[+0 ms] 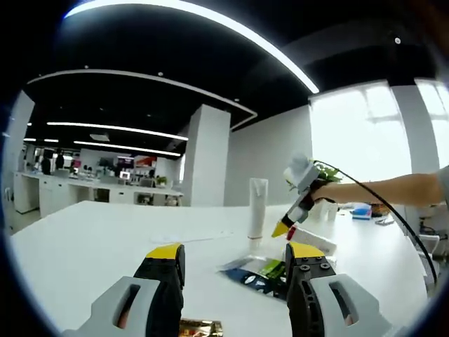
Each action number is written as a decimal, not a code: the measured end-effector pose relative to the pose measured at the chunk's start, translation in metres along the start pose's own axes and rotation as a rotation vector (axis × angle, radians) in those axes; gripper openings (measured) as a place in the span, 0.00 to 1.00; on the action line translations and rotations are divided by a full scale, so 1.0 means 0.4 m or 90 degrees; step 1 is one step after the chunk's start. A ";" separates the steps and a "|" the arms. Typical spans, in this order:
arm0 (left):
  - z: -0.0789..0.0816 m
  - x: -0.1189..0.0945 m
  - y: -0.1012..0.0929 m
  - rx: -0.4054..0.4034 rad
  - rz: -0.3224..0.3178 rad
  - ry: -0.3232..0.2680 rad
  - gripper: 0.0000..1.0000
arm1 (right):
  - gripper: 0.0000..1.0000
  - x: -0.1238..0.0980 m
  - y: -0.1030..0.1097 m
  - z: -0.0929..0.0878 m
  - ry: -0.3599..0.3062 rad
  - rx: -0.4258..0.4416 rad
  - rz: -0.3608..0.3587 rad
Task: Arrange the skincare products in the storage area until every visible bottle or jar stands upright without overlapping.
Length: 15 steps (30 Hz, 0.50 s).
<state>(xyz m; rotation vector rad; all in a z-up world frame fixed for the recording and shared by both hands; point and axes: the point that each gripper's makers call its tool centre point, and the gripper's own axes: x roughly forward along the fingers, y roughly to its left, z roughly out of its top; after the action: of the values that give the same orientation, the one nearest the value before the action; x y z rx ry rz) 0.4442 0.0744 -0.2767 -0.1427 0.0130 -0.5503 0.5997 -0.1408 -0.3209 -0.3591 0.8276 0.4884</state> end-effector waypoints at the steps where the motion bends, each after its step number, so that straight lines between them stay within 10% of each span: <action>1: -0.002 0.000 -0.001 -0.003 -0.001 0.001 0.59 | 0.27 -0.013 -0.001 0.007 -0.010 0.003 -0.001; 15: 0.005 0.002 -0.019 -0.013 -0.021 -0.005 0.59 | 0.27 -0.119 -0.041 0.094 -0.130 0.032 -0.009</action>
<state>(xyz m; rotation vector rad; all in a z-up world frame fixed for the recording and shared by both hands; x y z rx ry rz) 0.4412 0.0677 -0.2737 -0.1659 0.0087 -0.5819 0.6040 -0.1493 -0.2588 -0.2643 0.6381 0.4814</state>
